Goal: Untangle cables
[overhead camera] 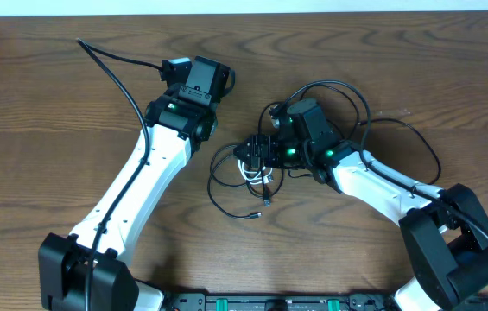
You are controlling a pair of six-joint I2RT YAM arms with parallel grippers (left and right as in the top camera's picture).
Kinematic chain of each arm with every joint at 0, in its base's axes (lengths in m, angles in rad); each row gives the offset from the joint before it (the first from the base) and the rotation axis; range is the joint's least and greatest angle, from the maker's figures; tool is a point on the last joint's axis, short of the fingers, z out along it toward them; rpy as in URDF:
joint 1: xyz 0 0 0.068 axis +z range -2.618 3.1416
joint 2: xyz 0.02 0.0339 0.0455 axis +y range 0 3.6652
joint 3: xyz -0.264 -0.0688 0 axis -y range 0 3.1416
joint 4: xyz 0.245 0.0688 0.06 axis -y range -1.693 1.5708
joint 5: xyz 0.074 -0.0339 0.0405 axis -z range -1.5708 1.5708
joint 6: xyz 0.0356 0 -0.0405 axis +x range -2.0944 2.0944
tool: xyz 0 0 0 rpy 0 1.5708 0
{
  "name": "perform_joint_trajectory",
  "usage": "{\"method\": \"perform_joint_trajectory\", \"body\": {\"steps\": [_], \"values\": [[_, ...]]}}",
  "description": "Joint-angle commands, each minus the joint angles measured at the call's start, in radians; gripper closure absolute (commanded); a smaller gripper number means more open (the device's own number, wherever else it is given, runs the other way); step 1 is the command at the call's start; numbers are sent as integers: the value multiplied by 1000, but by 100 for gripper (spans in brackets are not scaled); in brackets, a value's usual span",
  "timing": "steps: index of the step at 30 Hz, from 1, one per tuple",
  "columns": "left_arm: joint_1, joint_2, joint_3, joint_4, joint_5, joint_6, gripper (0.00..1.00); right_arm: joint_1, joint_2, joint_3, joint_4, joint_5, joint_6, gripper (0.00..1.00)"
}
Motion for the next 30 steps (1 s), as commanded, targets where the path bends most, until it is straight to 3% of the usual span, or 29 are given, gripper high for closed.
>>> {"method": "perform_joint_trajectory", "body": {"steps": [1,8,13,22,25,30], "values": [[3,9,0,-3,-2,-10,61,5,4,7,0,15,26,1],[3,9,0,-3,-2,-10,61,1,4,7,3,-178,150,1],[3,9,0,-3,-2,-10,60,-11,4,7,3,-307,160,2],[3,9,0,-3,-2,-10,61,-10,4,7,3,-330,163,1],[3,9,0,-3,-2,-11,61,-7,4,7,2,-248,160,1],[3,9,0,1,18,-25,61,52,5,6,-2,143,135,1]]}}
